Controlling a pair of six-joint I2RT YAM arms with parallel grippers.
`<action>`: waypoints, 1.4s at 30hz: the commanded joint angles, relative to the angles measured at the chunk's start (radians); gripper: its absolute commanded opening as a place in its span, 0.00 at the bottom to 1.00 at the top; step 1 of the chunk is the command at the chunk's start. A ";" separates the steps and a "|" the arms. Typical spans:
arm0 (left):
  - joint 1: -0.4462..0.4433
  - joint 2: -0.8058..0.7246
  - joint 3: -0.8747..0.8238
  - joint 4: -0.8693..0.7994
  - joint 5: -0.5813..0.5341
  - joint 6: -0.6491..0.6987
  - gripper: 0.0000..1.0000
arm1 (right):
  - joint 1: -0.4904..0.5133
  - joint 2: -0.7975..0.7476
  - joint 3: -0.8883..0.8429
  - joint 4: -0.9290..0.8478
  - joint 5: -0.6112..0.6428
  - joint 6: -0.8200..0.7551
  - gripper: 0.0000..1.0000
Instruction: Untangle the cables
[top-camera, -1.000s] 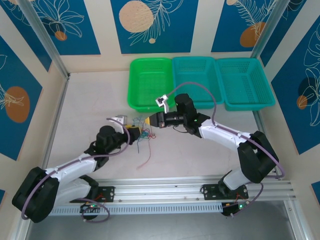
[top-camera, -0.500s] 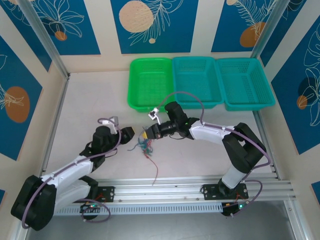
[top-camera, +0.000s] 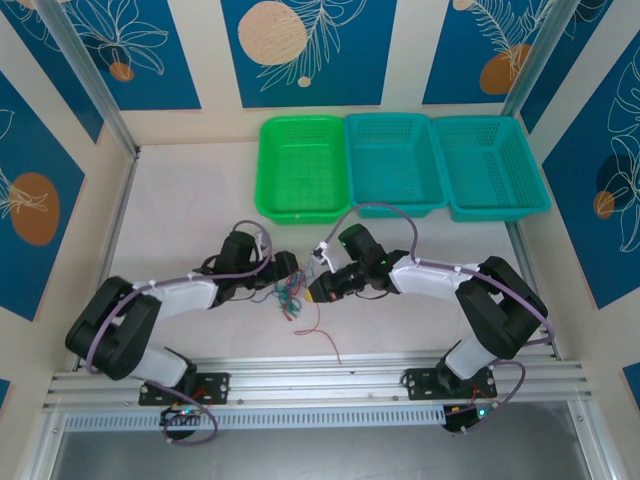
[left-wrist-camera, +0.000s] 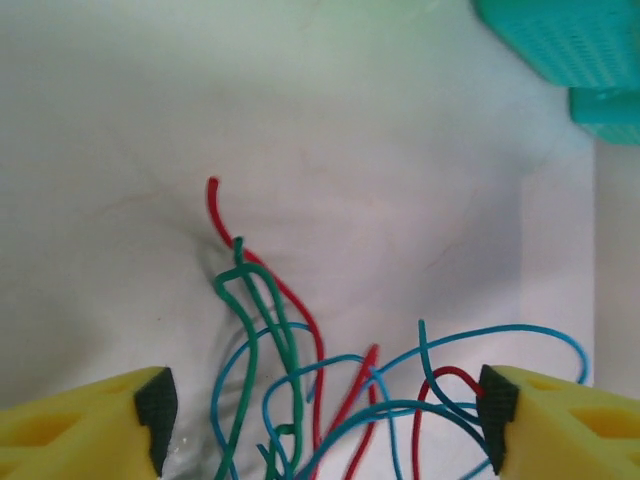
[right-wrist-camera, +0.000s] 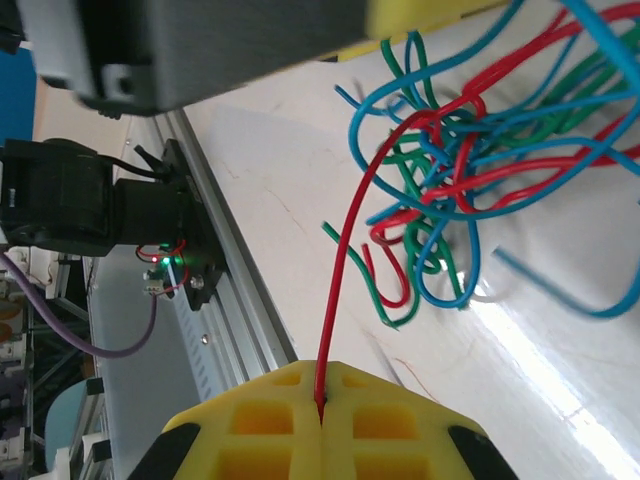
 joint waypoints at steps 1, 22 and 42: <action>-0.027 0.053 0.030 -0.039 0.004 0.020 0.64 | -0.009 -0.023 -0.015 -0.037 0.019 -0.025 0.00; 0.053 -0.173 -0.071 -0.390 -0.471 0.053 0.00 | -0.428 -0.320 -0.264 -0.039 0.168 0.214 0.00; 0.151 -0.394 -0.149 -0.290 -0.359 0.153 0.41 | -0.540 -0.496 -0.148 -0.169 0.040 0.255 0.00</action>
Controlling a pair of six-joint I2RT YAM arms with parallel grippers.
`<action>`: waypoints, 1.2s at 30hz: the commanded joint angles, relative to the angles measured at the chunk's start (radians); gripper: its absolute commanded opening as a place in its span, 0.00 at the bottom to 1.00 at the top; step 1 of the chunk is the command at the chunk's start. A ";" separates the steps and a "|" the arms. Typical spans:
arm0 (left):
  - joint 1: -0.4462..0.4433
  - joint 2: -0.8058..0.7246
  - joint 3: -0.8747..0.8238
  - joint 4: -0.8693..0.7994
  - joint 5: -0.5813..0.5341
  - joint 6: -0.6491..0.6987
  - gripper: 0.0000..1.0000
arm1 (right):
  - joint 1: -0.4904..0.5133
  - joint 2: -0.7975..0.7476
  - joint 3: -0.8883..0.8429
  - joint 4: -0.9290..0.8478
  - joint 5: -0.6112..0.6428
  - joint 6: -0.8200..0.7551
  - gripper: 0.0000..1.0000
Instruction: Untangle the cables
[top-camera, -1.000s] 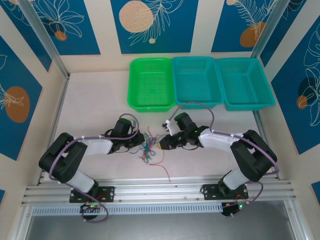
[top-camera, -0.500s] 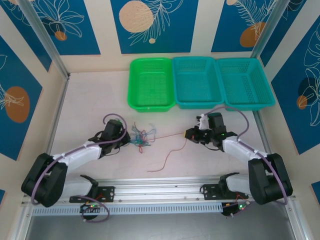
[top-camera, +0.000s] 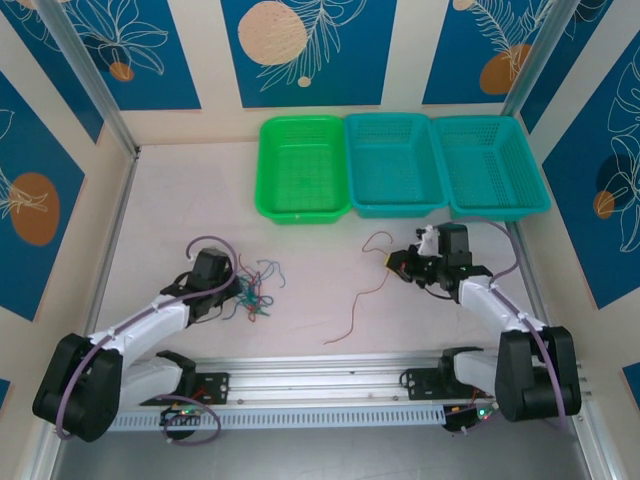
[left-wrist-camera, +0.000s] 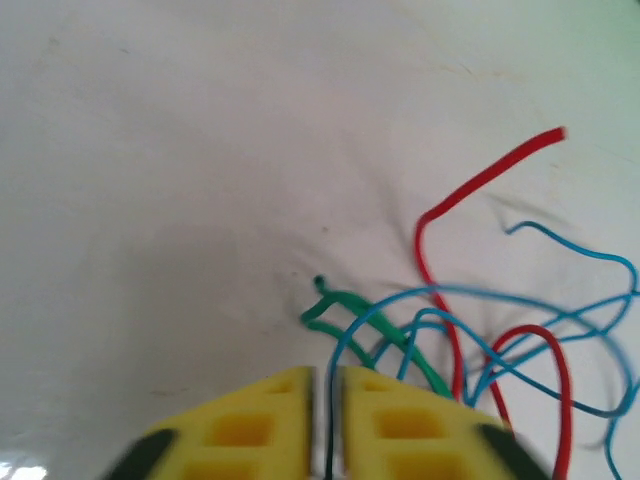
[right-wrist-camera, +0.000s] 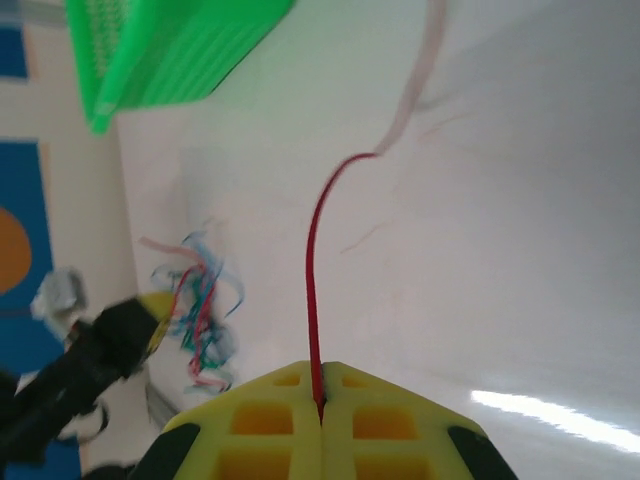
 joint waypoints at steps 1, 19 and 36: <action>0.006 -0.053 0.000 0.109 0.102 0.049 0.59 | 0.084 -0.100 0.115 -0.056 -0.016 0.000 0.00; -0.104 -0.311 0.215 -0.095 0.285 0.135 0.99 | 0.285 0.429 1.033 0.115 0.178 -0.091 0.00; -0.150 -0.281 0.198 -0.194 0.155 0.092 1.00 | 0.275 0.996 1.546 -0.282 0.130 -0.224 0.47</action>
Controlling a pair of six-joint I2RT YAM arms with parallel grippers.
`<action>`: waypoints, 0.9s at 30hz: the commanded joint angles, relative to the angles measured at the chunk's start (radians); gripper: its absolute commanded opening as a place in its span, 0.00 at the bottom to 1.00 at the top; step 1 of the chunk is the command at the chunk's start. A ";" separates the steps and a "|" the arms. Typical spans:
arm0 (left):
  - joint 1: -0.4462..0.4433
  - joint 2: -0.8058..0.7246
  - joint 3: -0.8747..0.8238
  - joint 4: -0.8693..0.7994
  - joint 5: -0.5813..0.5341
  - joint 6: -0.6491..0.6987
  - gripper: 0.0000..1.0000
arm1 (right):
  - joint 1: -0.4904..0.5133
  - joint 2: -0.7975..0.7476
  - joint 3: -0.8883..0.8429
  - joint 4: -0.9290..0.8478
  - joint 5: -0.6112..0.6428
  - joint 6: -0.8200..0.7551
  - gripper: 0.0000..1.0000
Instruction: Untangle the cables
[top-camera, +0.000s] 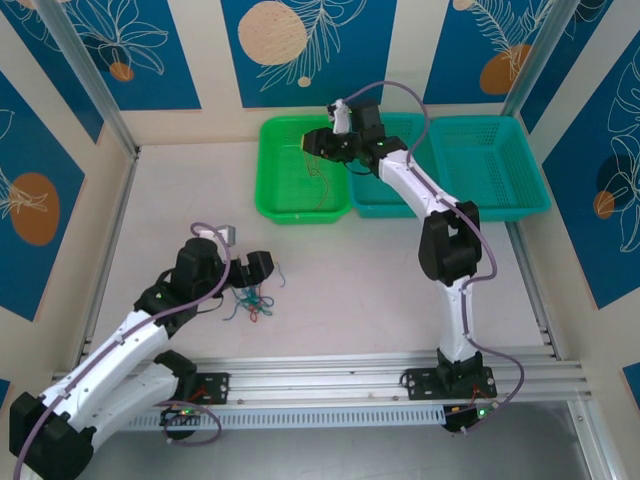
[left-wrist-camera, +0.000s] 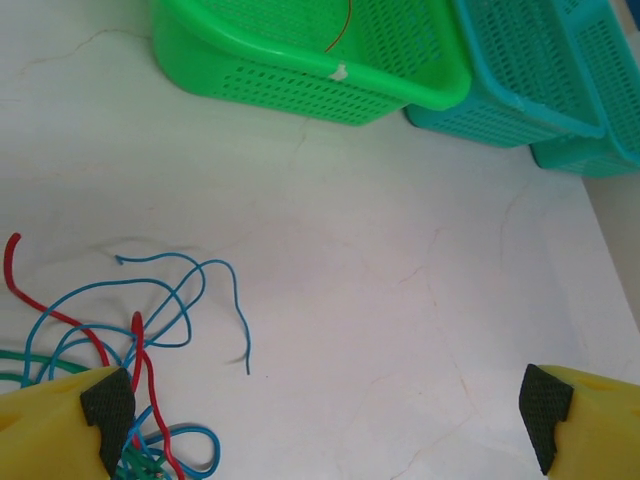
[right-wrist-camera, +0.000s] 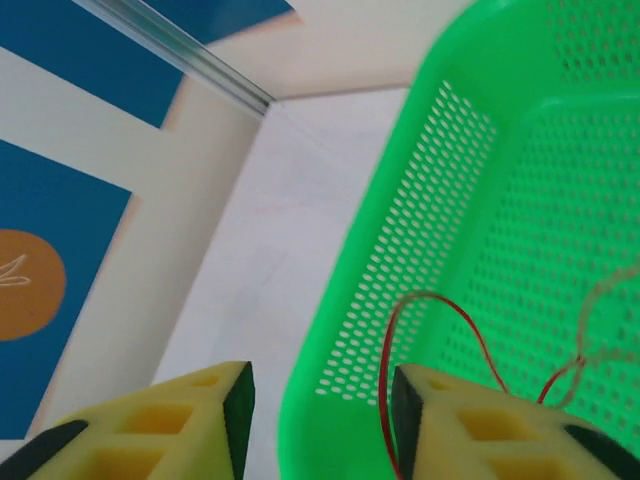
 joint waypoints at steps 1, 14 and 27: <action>-0.006 0.018 0.004 -0.043 -0.051 -0.021 1.00 | -0.003 -0.058 0.043 -0.101 -0.009 -0.055 0.48; 0.002 0.183 0.071 -0.199 -0.275 -0.038 0.93 | -0.087 -0.740 -0.651 -0.023 0.016 -0.155 0.48; 0.170 0.417 0.042 0.088 -0.154 0.008 0.80 | 0.391 -0.881 -0.978 0.048 0.052 -0.151 0.53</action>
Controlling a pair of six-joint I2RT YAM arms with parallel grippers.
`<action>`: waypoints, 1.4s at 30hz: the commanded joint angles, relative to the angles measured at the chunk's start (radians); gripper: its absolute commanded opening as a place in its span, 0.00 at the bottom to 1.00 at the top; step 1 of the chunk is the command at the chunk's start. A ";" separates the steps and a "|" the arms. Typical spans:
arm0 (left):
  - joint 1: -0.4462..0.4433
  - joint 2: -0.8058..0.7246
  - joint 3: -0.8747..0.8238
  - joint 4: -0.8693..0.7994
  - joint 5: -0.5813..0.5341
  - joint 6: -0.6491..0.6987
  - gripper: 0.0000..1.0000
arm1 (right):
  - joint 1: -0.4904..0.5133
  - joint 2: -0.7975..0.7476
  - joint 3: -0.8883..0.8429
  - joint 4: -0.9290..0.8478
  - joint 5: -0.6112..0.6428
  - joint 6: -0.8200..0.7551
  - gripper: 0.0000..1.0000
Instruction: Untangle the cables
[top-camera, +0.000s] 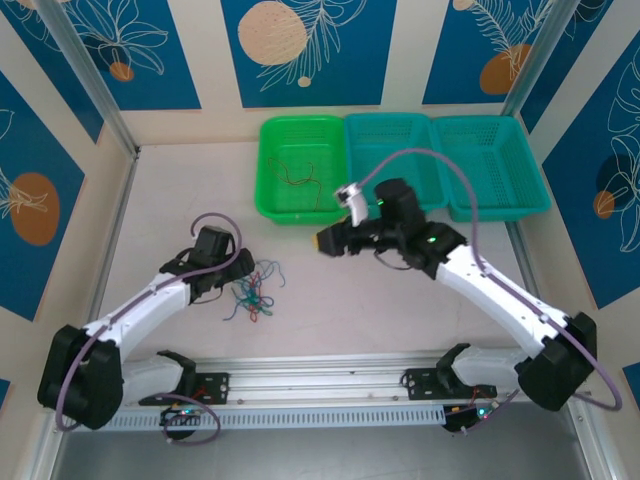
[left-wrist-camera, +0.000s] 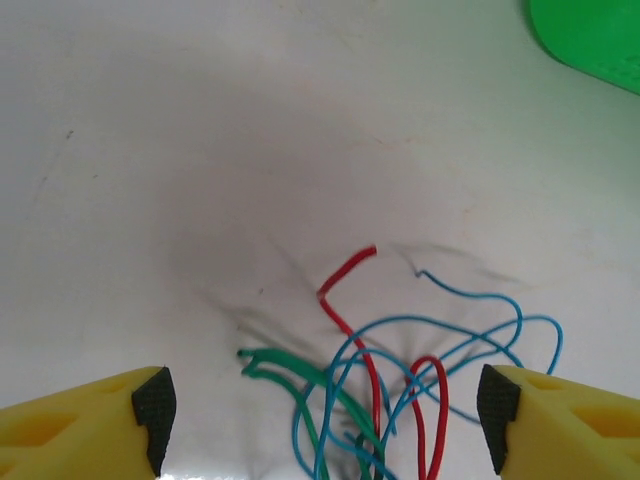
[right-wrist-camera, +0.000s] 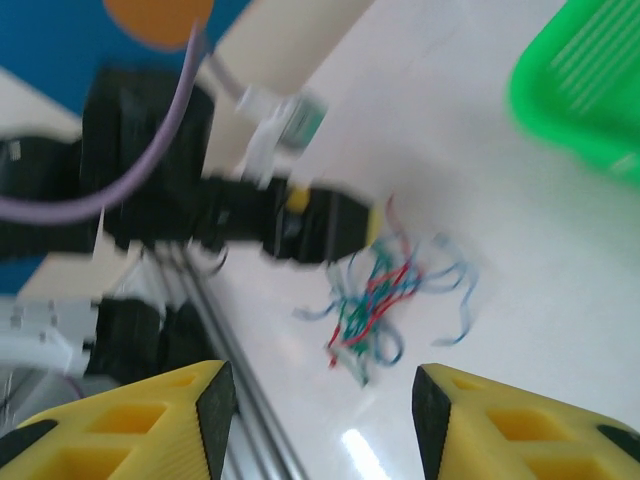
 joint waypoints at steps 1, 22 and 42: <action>0.025 0.049 -0.015 0.158 0.070 0.027 0.78 | 0.106 0.066 -0.049 0.080 0.015 0.039 0.53; 0.071 0.155 -0.060 0.334 0.231 0.036 0.00 | 0.307 0.598 0.071 0.261 0.299 -0.015 0.79; 0.193 -0.227 -0.027 0.008 0.118 -0.002 0.00 | 0.140 0.616 -0.085 0.234 0.424 0.188 0.19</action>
